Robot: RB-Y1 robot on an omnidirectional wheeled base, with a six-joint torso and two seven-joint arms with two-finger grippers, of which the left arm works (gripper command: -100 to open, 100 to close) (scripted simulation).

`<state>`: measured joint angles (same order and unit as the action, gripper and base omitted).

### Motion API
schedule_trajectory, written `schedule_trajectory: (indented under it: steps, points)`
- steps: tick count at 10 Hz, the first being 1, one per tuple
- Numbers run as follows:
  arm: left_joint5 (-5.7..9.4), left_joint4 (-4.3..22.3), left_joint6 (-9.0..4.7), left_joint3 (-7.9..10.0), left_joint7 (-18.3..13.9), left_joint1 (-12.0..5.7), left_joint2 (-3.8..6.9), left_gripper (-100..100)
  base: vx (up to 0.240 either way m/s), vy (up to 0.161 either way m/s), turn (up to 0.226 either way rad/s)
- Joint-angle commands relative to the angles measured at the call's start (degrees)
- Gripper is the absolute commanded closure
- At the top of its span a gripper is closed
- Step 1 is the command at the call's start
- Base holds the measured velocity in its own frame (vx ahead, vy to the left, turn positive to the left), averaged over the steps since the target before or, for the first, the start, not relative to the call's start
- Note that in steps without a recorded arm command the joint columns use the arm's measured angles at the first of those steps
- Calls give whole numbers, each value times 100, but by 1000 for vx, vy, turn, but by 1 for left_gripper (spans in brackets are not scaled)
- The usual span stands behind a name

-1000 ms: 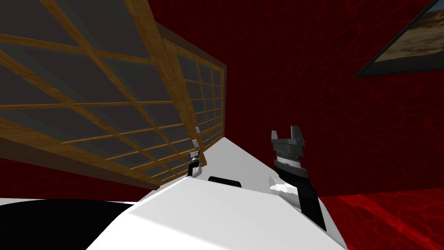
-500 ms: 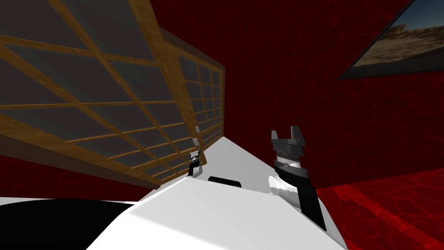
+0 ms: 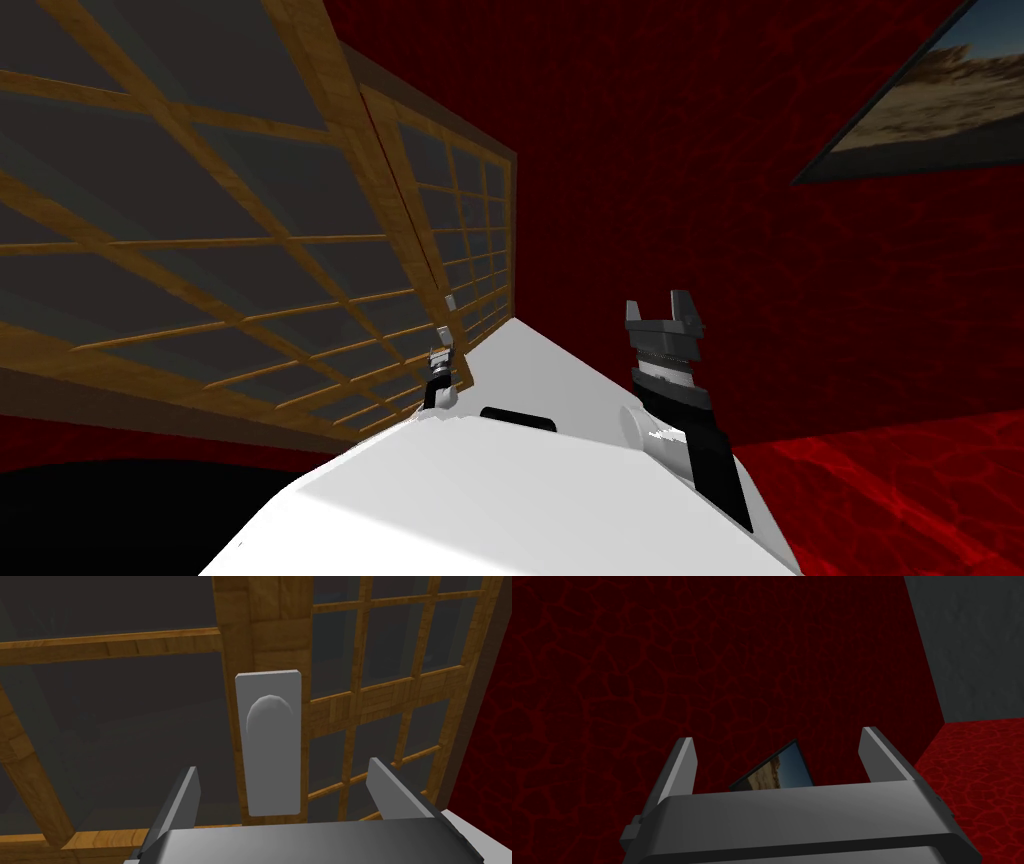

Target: Pull the door open

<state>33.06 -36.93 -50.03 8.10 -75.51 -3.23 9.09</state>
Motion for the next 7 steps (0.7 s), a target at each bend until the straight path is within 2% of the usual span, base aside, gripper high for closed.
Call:
schedule_trajectory:
  steps: [1,2,3,6,7]
  points:
    - [-7,8,-9,-21,-186,102,127,-100,175,3,-15]
    - [-8,40,-19,-34,-345,166,259,-100,154,15,-26]
    - [-9,56,-24,-41,-423,197,323,-100,129,0,-29]
    - [-12,129,-47,-71,-791,345,626,-100,152,-13,-26]
    - [-21,269,-105,-78,-743,242,574,-100,67,5,-3]
